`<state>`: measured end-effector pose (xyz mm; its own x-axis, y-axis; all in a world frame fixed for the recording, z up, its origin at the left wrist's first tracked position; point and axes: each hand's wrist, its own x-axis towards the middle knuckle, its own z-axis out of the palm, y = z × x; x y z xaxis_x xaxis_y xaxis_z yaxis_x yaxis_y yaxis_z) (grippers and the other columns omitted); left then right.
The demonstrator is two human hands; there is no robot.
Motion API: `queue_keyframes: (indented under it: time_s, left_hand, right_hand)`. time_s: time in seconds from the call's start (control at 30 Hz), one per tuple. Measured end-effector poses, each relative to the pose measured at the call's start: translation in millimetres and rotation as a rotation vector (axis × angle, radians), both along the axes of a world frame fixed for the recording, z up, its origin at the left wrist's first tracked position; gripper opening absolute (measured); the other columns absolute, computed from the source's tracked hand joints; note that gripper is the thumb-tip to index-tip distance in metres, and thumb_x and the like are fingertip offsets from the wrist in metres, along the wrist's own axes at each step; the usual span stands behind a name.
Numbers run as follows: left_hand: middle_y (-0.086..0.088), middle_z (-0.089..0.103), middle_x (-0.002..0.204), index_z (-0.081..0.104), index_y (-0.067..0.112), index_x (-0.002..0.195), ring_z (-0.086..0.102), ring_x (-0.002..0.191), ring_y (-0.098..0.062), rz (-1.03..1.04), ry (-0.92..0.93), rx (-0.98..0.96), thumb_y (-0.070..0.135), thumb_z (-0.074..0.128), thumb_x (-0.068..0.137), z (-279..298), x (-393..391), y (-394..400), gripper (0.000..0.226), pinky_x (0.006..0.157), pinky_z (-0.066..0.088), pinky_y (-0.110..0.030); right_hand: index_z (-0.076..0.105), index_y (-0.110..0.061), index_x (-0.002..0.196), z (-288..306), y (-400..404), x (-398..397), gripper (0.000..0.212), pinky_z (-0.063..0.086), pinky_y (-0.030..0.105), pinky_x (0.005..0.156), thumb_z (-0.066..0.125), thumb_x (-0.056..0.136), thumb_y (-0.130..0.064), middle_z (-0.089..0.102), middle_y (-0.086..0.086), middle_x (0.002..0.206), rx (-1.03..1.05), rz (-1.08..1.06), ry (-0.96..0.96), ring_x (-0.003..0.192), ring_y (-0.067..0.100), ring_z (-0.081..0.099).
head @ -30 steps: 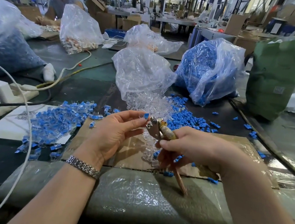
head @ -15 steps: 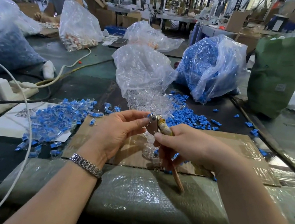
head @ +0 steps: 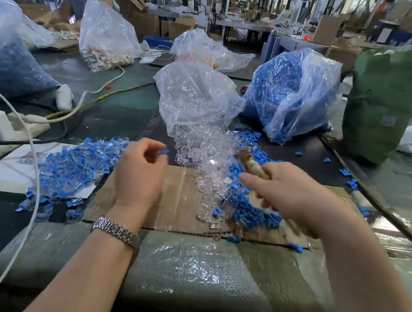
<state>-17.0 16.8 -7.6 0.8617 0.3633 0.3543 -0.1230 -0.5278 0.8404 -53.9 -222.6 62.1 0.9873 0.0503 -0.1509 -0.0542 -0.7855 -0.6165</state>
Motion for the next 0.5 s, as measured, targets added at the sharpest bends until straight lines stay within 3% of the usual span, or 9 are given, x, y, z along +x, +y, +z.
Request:
queue_keyframes:
  time_s: [0.07,0.1,0.17,0.2,0.27,0.37,0.5]
  left_hand:
    - [-0.006,0.055,0.113,0.07,0.02,0.108,0.054,0.109,-0.026,0.217,0.002,0.236,0.008,0.066,0.087,1.5,-0.8,0.7,0.024,0.1,0.045,-0.044]
    - [-0.008,0.053,0.114,0.069,0.019,0.108,0.051,0.111,-0.027,0.212,-0.002,0.28,0.007,0.065,0.085,3.2,-2.2,-0.6,0.026,0.1,0.042,-0.042]
    - [-0.003,0.059,0.107,0.07,0.019,0.101,0.059,0.1,-0.013,-0.004,-0.015,0.234,0.004,0.065,0.086,7.4,-6.8,-7.0,0.022,0.09,0.05,-0.031]
    - [0.0,0.063,0.1,0.07,0.019,0.096,0.061,0.086,0.0,-0.155,0.01,0.195,0.003,0.065,0.088,8.9,-10.5,-11.3,0.019,0.076,0.052,-0.02]
    - [0.006,0.068,0.087,0.072,0.016,0.092,0.06,0.066,0.01,-0.389,0.088,0.173,0.005,0.068,0.09,9.4,-15.6,-17.6,0.012,0.058,0.047,-0.008]
    - [0.009,0.07,0.08,0.072,0.022,0.09,0.06,0.066,0.007,-0.555,0.201,0.214,0.012,0.074,0.088,5.7,-14.1,-18.5,0.01,0.06,0.044,-0.005]
    - [0.008,0.07,0.082,0.073,0.024,0.09,0.06,0.068,0.01,-0.618,0.225,0.248,0.012,0.076,0.088,-0.8,-12.3,-17.8,0.013,0.064,0.047,-0.007]
  right_hand:
    - [0.052,-0.014,0.073,-3.9,-19.0,6.6,0.041,0.035,0.031,0.053,0.063,0.094,-0.048,0.059,0.006,0.071,-0.228,-0.117,-0.096,0.063,0.02,0.053]
    - [0.05,-0.014,0.074,-8.3,-26.9,9.6,0.042,0.032,0.032,0.053,0.063,0.094,-0.048,0.059,0.006,0.075,-0.318,-0.167,-0.108,0.065,0.02,0.052]
    - [0.047,-0.013,0.08,-19.7,-40.2,15.3,0.043,0.035,0.034,0.062,0.06,0.095,-0.051,0.062,0.012,0.096,-0.464,-0.227,-0.082,0.08,0.026,0.055]
    - [0.047,-0.013,0.086,-25.3,-44.2,17.2,0.042,0.037,0.035,0.068,0.059,0.095,-0.053,0.06,0.014,0.106,-0.527,-0.245,-0.07,0.089,0.029,0.056]
    - [0.053,-0.015,0.101,-35.8,-47.7,20.5,0.042,0.039,0.038,0.075,0.057,0.095,-0.057,0.057,0.016,0.117,-0.612,-0.266,-0.076,0.099,0.033,0.055]
    - [0.057,-0.011,0.12,-47.2,-45.7,24.1,0.058,0.043,0.04,0.08,0.056,0.093,-0.062,0.056,0.017,0.121,-0.657,-0.286,-0.087,0.107,0.034,0.057]
    - [0.058,-0.012,0.123,-51.6,-42.5,25.9,0.064,0.045,0.044,0.092,0.052,0.091,-0.067,0.056,0.016,0.126,-0.69,-0.29,-0.092,0.117,0.035,0.05]
